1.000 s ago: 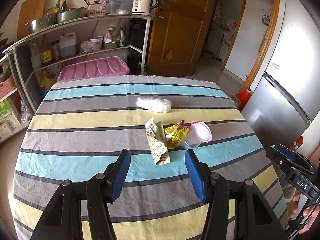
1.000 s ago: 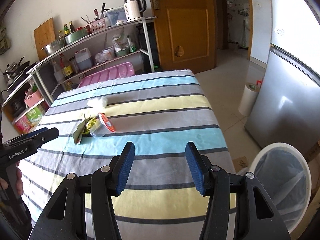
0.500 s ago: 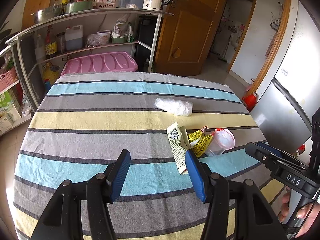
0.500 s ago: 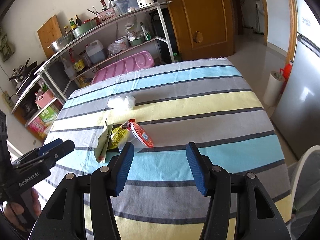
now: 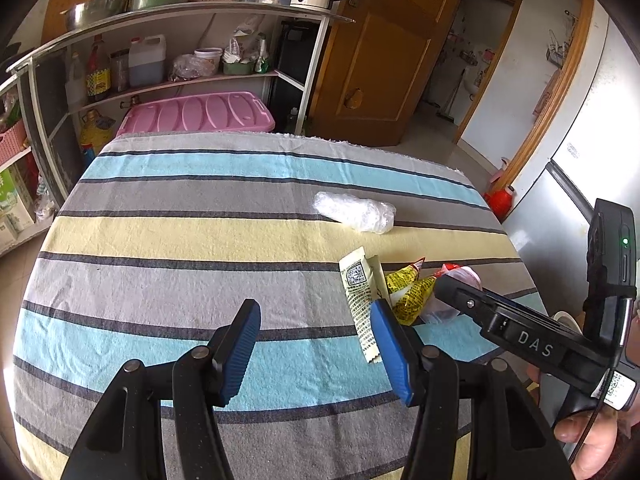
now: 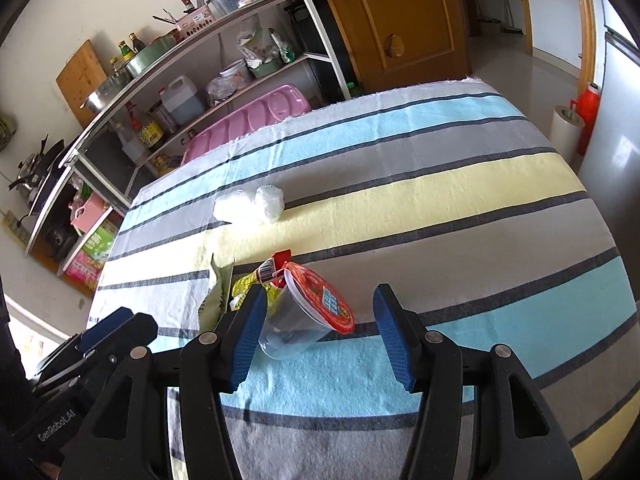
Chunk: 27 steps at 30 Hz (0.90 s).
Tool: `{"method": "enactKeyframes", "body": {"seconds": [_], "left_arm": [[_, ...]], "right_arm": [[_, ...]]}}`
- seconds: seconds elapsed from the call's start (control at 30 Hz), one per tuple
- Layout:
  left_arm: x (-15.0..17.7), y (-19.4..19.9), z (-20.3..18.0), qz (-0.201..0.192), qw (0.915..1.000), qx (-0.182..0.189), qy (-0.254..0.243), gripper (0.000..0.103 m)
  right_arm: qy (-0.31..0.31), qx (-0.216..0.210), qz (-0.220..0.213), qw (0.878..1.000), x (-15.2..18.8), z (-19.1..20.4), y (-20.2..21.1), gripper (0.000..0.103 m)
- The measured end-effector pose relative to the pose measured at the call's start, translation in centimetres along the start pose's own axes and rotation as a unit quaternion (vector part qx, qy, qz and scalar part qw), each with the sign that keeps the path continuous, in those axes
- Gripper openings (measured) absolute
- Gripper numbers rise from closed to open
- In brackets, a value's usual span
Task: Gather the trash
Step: 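Grasp the paper wrapper with the left tool while the right tool grasps the clear cup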
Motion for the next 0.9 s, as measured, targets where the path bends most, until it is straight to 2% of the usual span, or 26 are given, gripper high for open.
{"method": "enactKeyframes", "body": {"seconds": [0.17,0.3,0.5,0.77,0.9], "left_arm": [[0.2,-0.6,-0.3,0.008,1.0,0.004,-0.001,0.057],[0.3,-0.9,-0.8,0.012,0.9998,0.015,-0.001,0.057],[0.3,-1.4,-1.4,0.018,0.9996,0.021,-0.004,0.057],[0.6,-2.5,-2.9,0.034,0.9986,0.03,-0.027,0.061],[0.8,-3.6,-3.6,0.045,0.9981,0.017,-0.039,0.061]], "right_arm": [[0.0,-0.002,0.0,1.0,-0.1,-0.1,-0.3,0.056],[0.001,-0.011,0.004,1.0,-0.2,0.0,-0.4,0.047],[0.019,-0.011,0.008,1.0,-0.3,0.3,-0.7,0.044],[0.045,0.011,-0.008,0.999,-0.6,-0.5,0.3,0.032],[0.064,0.022,-0.015,0.998,-0.6,-0.6,0.7,0.027]]}}
Point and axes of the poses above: each gripper's, at about its wrist camera, not at the fingertips, and y roughly against the way its jaws point, z to its left, x to its underside, the point moved 3 cm from there along -y, roughly the way its jaws point, and after that the axes turned 6 degrees about -z, right-handed, at the moved point
